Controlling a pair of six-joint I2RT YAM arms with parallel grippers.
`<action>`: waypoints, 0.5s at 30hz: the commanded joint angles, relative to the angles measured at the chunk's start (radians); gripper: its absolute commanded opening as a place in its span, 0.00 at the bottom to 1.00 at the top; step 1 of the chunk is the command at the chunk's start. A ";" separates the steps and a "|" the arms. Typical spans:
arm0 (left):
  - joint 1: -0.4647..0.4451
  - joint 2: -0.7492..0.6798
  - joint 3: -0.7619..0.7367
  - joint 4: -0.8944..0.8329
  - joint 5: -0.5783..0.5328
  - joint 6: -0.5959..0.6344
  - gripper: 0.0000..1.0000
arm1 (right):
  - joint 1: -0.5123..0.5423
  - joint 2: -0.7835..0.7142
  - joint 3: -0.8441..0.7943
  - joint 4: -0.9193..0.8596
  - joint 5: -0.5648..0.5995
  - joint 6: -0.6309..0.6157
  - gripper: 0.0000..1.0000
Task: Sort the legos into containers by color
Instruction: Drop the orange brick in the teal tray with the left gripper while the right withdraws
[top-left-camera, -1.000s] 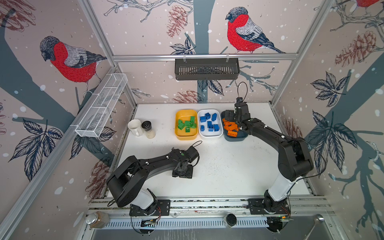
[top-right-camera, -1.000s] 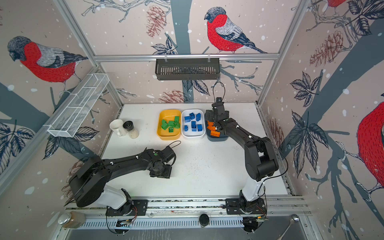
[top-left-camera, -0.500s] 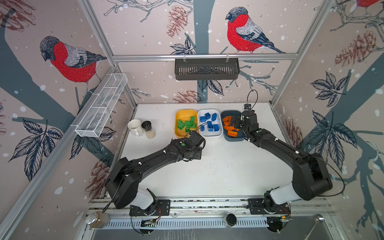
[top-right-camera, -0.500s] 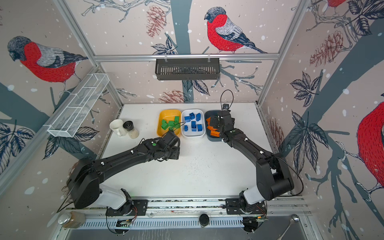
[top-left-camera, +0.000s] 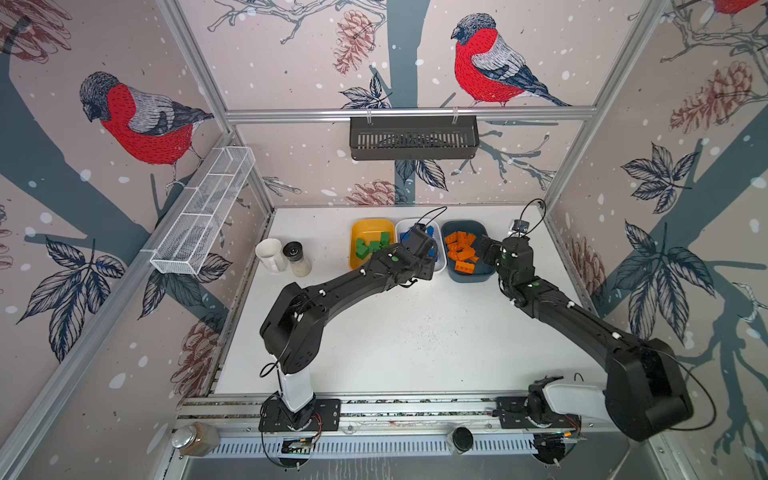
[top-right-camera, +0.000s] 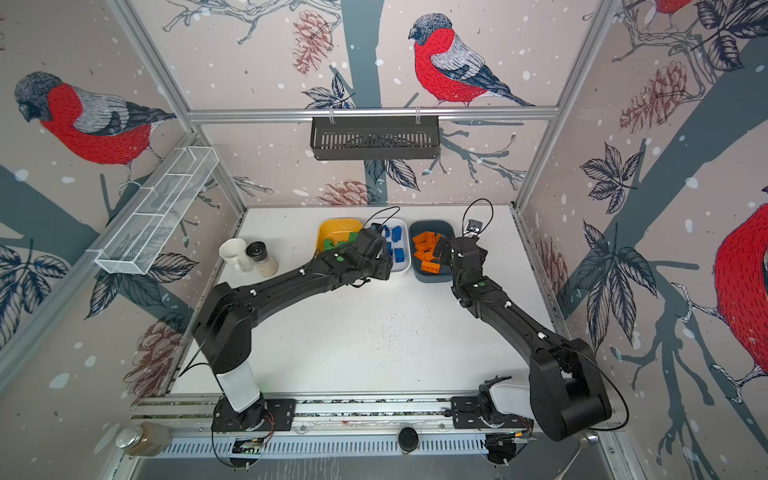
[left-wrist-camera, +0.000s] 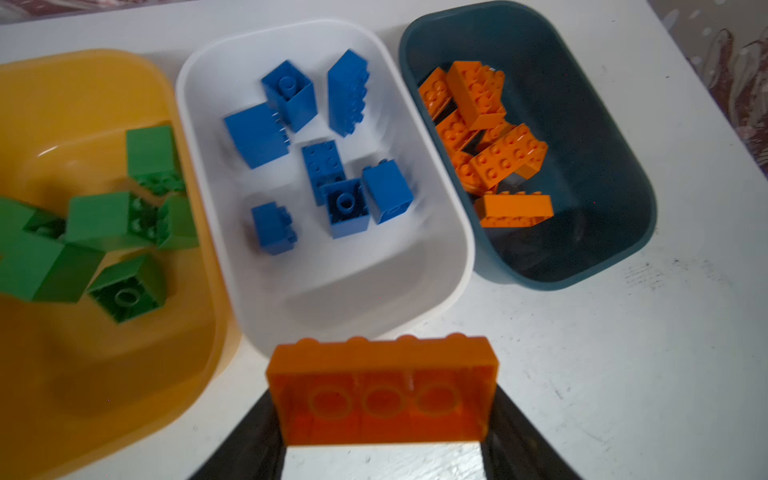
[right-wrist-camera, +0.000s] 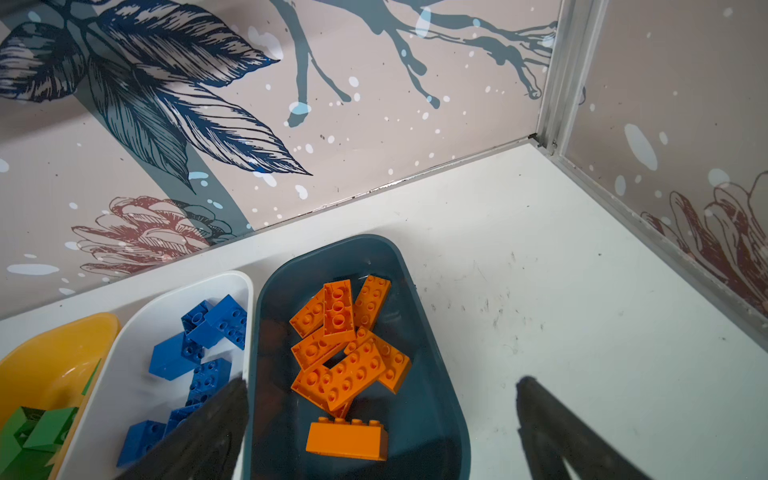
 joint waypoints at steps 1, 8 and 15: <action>0.002 0.074 0.055 0.179 0.072 0.080 0.56 | -0.019 -0.020 -0.012 0.016 -0.007 0.002 1.00; 0.007 0.290 0.261 0.337 0.140 0.155 0.57 | -0.083 -0.136 -0.032 -0.094 -0.019 -0.080 1.00; 0.018 0.501 0.508 0.352 0.163 0.170 0.58 | -0.154 -0.220 -0.090 -0.084 -0.048 -0.066 0.99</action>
